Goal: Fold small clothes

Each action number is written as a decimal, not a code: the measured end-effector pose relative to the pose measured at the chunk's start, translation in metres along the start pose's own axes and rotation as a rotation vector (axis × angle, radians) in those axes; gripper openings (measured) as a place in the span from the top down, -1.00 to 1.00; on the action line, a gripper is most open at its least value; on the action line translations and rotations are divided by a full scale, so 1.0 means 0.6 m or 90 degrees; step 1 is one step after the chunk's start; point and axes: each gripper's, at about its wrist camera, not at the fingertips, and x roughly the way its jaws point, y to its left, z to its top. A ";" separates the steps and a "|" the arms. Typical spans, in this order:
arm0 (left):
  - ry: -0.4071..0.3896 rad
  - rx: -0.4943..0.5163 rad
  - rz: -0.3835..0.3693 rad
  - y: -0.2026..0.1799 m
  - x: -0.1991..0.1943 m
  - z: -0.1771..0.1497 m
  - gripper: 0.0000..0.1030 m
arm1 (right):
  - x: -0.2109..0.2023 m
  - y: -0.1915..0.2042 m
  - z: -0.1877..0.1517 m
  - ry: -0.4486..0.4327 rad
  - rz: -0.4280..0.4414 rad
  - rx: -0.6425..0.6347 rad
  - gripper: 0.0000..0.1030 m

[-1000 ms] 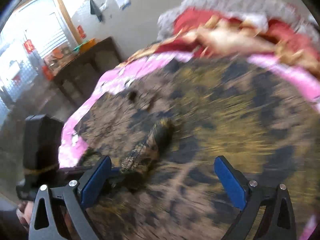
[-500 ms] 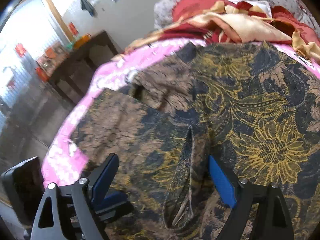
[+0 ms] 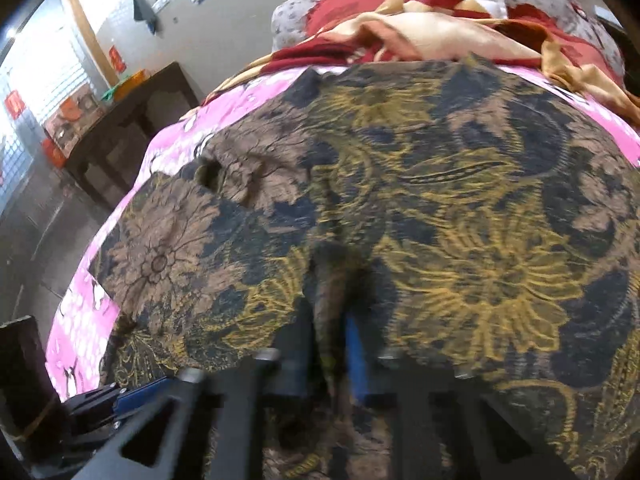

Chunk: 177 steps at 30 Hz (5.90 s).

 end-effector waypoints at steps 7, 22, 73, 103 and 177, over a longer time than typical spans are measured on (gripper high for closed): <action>0.001 -0.002 0.000 0.001 -0.001 -0.001 0.59 | -0.100 -0.081 0.002 -0.068 -0.085 0.018 0.87; 0.003 -0.011 -0.008 0.007 0.002 0.001 0.59 | -0.173 -0.264 -0.032 -0.036 -0.265 0.078 0.88; -0.082 -0.016 0.021 -0.009 -0.058 0.085 0.56 | -0.287 -0.274 -0.033 -0.120 -0.225 0.054 0.87; -0.031 0.120 0.215 -0.047 0.051 0.147 0.19 | -0.173 -0.132 -0.064 -0.068 -0.187 -0.011 -0.80; -0.029 0.098 0.154 -0.029 0.056 0.087 -0.77 | -0.238 -0.114 0.019 -0.202 0.207 0.121 0.93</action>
